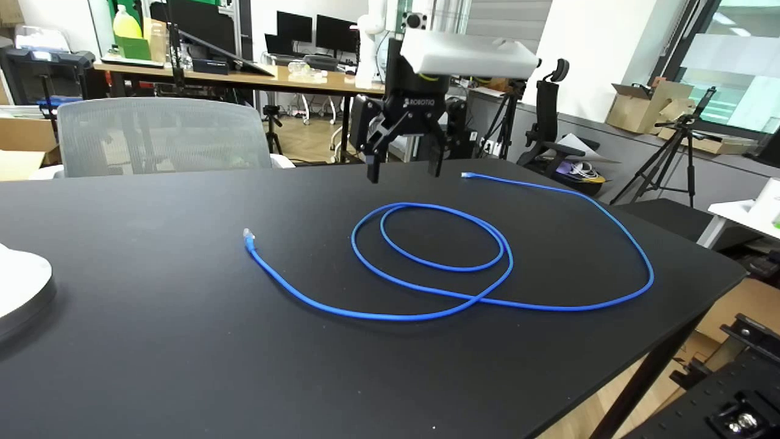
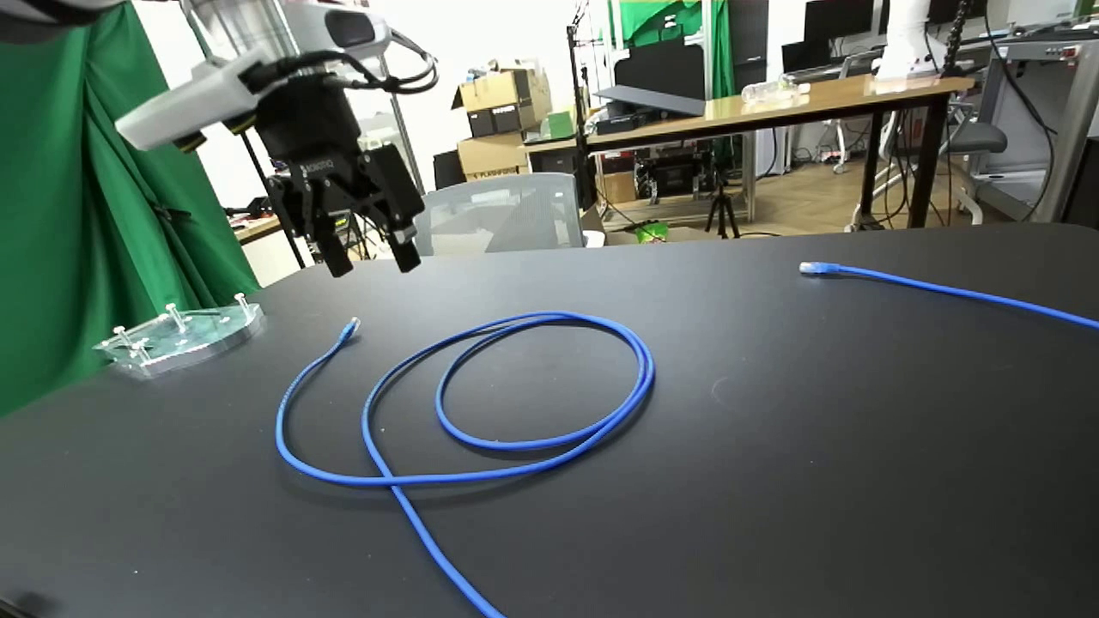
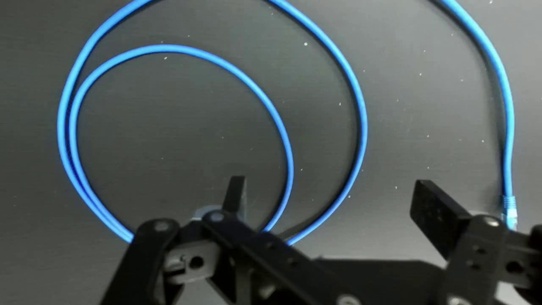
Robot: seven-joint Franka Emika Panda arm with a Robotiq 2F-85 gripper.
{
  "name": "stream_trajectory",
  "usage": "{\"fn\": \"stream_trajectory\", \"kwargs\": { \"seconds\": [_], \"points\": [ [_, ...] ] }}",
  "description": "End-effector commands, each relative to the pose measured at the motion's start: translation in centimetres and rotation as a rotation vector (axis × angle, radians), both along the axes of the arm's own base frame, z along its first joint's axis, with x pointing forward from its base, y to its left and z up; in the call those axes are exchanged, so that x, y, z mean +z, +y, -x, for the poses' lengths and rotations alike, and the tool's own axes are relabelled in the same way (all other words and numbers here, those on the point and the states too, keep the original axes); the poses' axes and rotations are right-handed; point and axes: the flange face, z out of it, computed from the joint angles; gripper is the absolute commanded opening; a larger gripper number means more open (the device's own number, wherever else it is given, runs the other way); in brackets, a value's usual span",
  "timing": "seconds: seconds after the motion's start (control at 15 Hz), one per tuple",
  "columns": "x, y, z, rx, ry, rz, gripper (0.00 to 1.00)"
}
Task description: Use the blue cable on the table to make a smaller circle
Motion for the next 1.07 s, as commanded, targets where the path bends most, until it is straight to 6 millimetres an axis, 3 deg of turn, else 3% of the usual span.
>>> {"fn": "stream_trajectory", "kwargs": {
  "seconds": [0.0, 0.07, 0.4, 0.67, 1.0],
  "points": [
    [-2.4, 1.9, -0.6, 0.022, 0.023, -0.022, 1.00],
    [-1.6, 1.0, 0.1, 0.017, 0.020, -0.009, 1.00],
    [-2.4, 0.9, 0.1, 0.026, 0.032, 0.017, 1.00],
    [-5.1, 0.5, -0.1, 0.067, 0.076, 0.054, 1.00],
    [-8.6, 2.0, -0.2, 0.151, 0.121, 0.062, 1.00]
  ]
}}
